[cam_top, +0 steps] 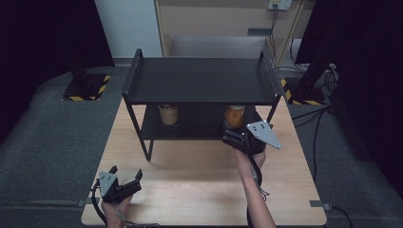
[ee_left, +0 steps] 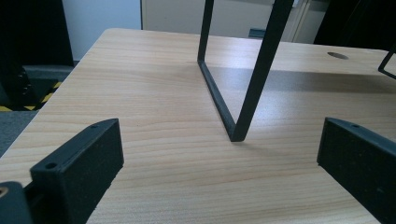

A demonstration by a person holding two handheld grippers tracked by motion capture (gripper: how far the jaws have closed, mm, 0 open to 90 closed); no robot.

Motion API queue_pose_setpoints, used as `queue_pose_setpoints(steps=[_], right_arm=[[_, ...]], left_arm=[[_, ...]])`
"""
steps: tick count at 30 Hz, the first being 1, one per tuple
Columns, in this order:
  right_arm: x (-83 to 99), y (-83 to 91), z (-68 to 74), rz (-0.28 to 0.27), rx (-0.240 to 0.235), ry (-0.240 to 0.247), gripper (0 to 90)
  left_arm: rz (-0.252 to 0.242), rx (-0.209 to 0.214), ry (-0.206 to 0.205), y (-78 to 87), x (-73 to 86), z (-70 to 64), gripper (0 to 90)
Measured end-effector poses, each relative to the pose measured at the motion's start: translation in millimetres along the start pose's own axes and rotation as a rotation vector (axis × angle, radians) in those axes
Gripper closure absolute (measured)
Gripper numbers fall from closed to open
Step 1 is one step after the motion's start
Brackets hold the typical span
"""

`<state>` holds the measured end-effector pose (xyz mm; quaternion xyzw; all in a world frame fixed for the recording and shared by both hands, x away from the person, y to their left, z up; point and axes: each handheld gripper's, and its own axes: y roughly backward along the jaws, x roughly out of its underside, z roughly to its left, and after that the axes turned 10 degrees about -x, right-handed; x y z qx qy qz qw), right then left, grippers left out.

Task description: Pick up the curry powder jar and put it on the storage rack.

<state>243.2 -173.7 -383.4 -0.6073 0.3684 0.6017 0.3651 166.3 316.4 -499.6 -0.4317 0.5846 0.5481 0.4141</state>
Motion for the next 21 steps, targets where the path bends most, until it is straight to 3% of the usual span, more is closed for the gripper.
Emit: queue_pose_setpoints(steps=[8,21], right_arm=[[10.6,11.7,-1.1,-0.014,-0.016,0.005,0.7],[31.4,32.1,-6.0,-0.036,0.027,-0.022,0.7]], left_arm=[[0.001,-0.002,-0.011,0.2,-0.5,-1.1,0.0],[0.001,-0.006,-0.026,0.5,-0.8,-3.7,0.0]])
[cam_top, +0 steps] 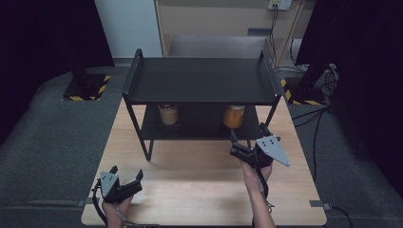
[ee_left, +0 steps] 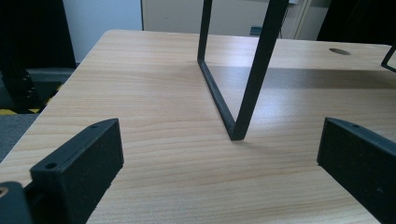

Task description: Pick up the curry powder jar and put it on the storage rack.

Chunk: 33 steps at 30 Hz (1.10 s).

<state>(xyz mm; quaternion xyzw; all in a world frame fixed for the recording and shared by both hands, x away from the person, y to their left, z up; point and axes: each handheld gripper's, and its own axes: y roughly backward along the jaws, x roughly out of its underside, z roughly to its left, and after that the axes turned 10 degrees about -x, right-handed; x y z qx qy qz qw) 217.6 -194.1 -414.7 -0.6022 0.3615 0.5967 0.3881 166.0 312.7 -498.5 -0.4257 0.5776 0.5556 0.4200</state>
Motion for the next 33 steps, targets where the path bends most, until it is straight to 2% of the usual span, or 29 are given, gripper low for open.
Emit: queue_pose_setpoints(steps=[7,16,21,28,33], right_arm=[[9.1,8.8,-4.9,0.012,0.019,-0.011,0.7],[27.2,23.1,-9.4,0.058,0.065,-0.003,0.7],[37.3,33.1,-15.2,0.083,0.091,-0.031,0.7],[45.9,41.3,-18.0,0.107,0.114,-0.031,0.7],[51.5,46.5,-21.1,0.126,0.13,-0.064,0.7]], left_arm=[[0.002,-0.011,0.001,0.0,-0.3,-2.1,0.0],[0.002,-0.007,-0.008,-0.2,-0.7,-2.2,0.0],[0.003,-0.006,-0.012,-0.2,-0.9,-2.6,0.0],[0.006,-0.007,-0.015,-0.3,-1.4,-3.2,0.0],[0.006,-0.009,-0.01,-0.4,-1.3,-3.1,0.0]])
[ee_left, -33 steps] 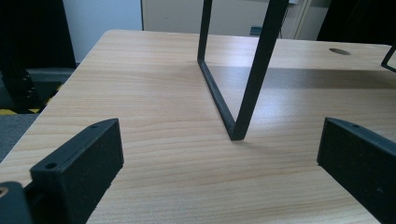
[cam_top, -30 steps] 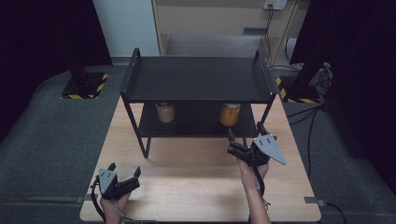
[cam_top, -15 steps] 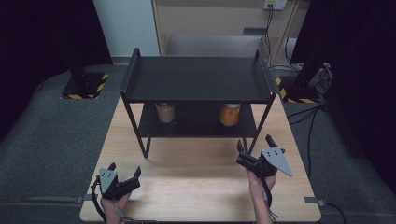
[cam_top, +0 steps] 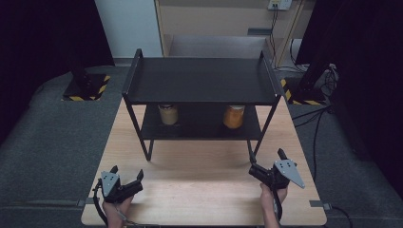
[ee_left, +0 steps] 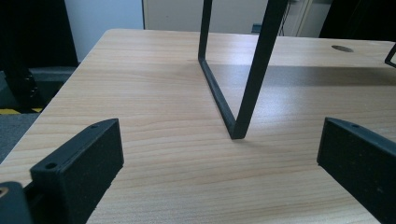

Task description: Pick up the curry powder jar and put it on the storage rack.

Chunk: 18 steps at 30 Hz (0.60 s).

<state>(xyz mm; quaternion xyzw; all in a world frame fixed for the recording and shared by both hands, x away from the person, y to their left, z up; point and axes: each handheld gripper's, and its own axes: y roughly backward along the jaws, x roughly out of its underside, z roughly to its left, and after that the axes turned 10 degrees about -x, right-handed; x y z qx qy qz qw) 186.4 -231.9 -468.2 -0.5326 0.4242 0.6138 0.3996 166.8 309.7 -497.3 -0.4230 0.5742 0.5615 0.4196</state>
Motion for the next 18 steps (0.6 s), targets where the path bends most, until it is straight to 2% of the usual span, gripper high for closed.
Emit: queue_pose_setpoints(steps=[13,18], right_arm=[[20.0,9.6,-4.4,-0.006,0.041,0.003,0.7],[28.9,13.3,-6.6,-0.005,0.052,0.019,0.7]], left_arm=[[0.005,0.0,-0.005,-0.3,-1.0,-0.4,0.0],[0.007,0.0,-0.005,-0.4,-1.3,-0.4,0.0]])
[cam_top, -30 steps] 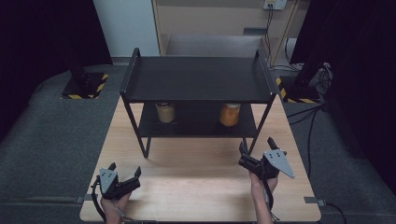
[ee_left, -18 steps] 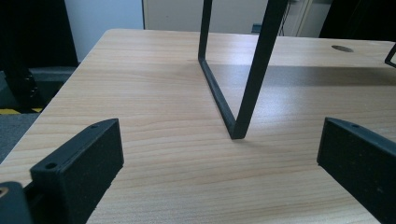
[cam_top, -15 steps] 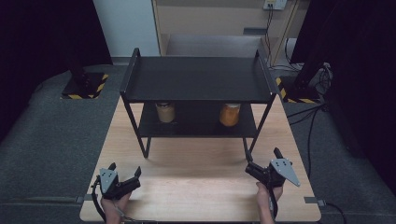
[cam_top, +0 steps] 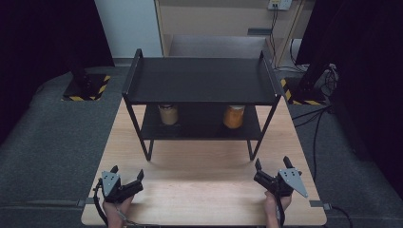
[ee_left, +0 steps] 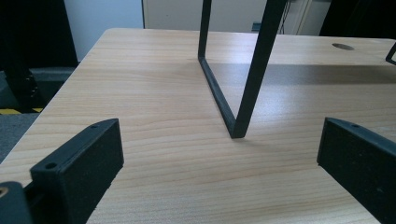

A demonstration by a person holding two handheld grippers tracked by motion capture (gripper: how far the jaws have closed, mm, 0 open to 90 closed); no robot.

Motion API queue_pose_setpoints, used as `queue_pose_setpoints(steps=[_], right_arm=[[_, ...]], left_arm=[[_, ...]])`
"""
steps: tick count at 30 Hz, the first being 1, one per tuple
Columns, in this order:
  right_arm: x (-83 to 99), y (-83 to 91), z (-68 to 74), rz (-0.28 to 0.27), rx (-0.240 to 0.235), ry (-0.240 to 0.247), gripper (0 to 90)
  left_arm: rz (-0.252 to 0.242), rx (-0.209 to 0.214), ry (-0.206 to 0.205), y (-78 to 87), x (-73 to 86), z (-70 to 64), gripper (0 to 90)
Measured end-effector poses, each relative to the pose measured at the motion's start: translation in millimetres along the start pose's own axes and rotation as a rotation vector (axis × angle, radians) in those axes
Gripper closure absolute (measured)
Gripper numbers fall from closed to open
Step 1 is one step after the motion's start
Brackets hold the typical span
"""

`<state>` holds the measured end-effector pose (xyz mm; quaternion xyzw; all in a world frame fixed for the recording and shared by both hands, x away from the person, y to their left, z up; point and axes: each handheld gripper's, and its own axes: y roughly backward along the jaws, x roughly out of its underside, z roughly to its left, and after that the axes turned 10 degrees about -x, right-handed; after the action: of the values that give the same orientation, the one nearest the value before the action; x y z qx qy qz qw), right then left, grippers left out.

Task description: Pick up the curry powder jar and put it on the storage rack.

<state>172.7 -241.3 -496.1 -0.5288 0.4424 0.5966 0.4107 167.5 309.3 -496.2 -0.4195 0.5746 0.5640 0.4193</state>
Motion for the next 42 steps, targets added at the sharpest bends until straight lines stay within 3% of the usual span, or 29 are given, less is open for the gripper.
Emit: queue_pose_setpoints(steps=[7,12,21,26,42], right_arm=[[18.1,8.1,-7.0,-0.007,0.006,-0.011,0.7],[20.3,13.2,-8.8,-0.012,0.016,-0.003,0.7],[28.4,21.1,-20.7,-0.036,0.019,-0.03,0.7],[29.9,21.1,-21.5,-0.031,0.018,-0.013,0.7],[36.6,17.1,-22.4,-0.017,0.029,-0.021,0.7]], left_arm=[[0.002,-0.001,-0.004,-0.3,-0.5,-0.7,0.0],[0.003,-0.001,-0.008,-0.5,-0.8,-1.1,0.0],[0.003,-0.001,-0.012,-0.5,-1.0,-1.5,0.0],[0.003,0.001,-0.012,-0.6,-0.9,-1.3,0.0],[0.005,0.003,-0.008,-1.0,-1.1,-0.9,0.0]])
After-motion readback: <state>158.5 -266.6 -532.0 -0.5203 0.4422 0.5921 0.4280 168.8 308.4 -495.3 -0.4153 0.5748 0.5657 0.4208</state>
